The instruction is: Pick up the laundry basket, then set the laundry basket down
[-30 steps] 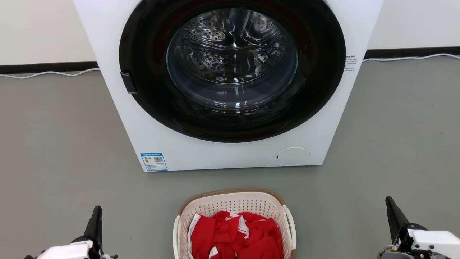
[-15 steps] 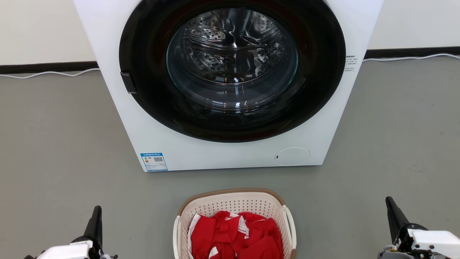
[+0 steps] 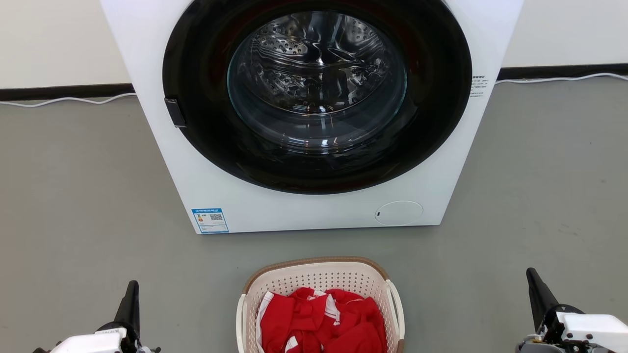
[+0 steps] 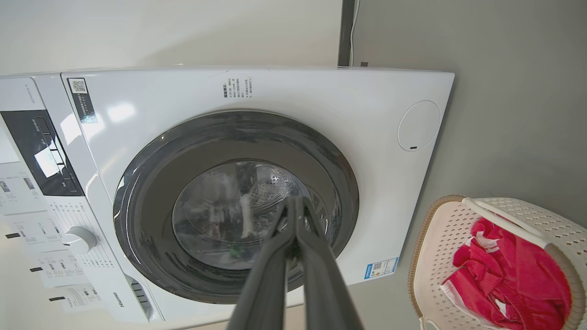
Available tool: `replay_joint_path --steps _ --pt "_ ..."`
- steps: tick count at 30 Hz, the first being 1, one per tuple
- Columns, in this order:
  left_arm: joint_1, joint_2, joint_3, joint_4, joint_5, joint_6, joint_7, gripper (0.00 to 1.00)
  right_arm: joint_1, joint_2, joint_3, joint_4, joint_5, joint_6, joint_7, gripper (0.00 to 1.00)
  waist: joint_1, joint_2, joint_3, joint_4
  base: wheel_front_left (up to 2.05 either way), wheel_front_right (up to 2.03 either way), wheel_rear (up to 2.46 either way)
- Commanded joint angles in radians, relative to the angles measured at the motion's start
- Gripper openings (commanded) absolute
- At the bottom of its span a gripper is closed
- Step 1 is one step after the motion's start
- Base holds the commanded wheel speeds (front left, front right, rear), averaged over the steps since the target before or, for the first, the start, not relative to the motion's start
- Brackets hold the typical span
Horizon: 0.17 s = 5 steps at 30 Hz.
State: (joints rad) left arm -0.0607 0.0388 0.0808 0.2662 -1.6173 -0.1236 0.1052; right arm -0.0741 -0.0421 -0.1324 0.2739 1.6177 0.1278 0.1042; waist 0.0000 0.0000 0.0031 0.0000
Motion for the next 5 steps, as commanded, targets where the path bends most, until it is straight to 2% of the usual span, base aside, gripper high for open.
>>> replay_joint_path --steps 1,5 --pt "-0.047 0.012 0.033 -0.021 0.009 -0.007 0.008 0.00 -0.034 -0.009 0.019 -0.029 -0.009 0.003 0.009 0.00 0.0000 0.0000 0.000 0.000 0.00 0.00 0.00" --pt "-0.047 0.012 0.033 -0.021 0.009 -0.007 0.008 0.00 -0.034 -0.009 0.019 -0.029 -0.009 0.003 0.009 0.00 0.0000 0.0000 0.000 0.000 0.00 0.00 0.00"
